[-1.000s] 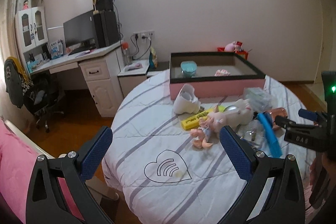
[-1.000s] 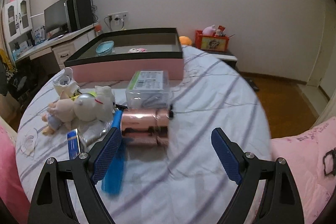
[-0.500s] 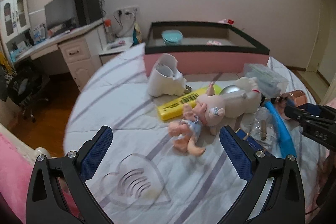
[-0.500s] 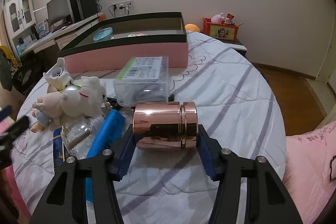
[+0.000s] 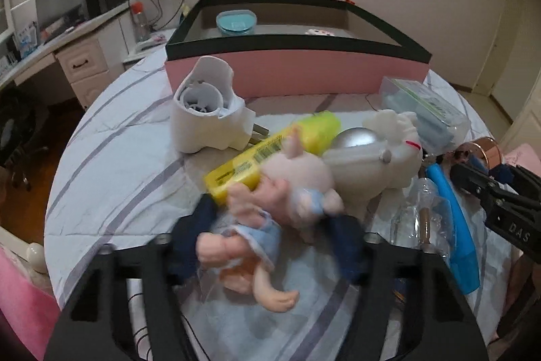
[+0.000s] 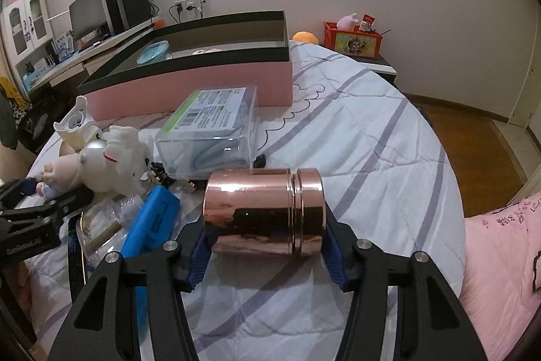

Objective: Organize rigid objects
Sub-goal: 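Grasp the copper cylinder with the right tool while the left tool approaches the doll, then grasp the doll with the left tool while the right tool lifts the copper cylinder toward the box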

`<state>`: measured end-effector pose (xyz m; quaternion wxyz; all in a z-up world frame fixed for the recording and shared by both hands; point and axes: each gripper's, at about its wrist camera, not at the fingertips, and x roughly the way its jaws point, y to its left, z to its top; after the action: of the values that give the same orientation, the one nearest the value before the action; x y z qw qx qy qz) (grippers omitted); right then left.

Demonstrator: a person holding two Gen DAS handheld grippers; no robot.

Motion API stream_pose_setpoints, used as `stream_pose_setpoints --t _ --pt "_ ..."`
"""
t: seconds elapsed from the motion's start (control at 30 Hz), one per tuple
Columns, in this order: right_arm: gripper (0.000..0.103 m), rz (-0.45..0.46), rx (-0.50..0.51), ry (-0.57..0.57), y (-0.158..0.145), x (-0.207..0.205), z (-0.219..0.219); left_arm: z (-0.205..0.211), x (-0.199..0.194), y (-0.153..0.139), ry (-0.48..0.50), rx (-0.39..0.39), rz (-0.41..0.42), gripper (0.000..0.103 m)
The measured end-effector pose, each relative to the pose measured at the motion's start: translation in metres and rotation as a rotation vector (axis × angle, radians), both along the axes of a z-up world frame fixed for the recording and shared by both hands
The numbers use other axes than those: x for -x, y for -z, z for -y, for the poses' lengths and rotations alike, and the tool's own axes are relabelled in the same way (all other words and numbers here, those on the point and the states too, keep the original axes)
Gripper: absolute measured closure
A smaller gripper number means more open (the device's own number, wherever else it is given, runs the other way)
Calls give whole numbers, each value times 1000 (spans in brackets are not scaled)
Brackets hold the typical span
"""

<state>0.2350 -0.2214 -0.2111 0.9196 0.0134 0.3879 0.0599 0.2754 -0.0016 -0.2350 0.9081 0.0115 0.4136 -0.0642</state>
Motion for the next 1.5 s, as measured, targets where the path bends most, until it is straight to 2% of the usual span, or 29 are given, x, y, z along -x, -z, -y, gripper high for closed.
stream_pose_setpoints --t 0.13,0.3,0.4,0.53,0.6,0.9,1.0,1.23,1.33,1.5 --pt "46 1 -2 -11 0 0 0 1 6 -3 3 -7 16 46" --pt "46 10 -11 -23 -1 6 0 -2 21 -5 15 7 26 57" --pt "46 4 -14 -33 -2 14 1 -7 35 -6 13 8 27 56" --pt "46 1 -17 -41 -3 28 3 -18 56 -8 5 53 23 57" --pt "46 -1 -19 -40 -3 33 4 -19 64 -8 -7 43 25 56" --pt "46 5 -21 -12 -1 25 4 -14 47 -2 -26 31 39 56" --pt "46 4 -23 -7 0 23 4 -10 46 -1 -22 18 61 56" --pt "47 26 -44 -10 -2 22 6 -14 52 -12 -41 41 111 56" --pt "47 55 -55 -8 -11 27 8 -15 59 -27 -43 39 158 56" --pt "47 153 -62 -17 -43 43 1 -12 67 -49 -36 35 222 56"
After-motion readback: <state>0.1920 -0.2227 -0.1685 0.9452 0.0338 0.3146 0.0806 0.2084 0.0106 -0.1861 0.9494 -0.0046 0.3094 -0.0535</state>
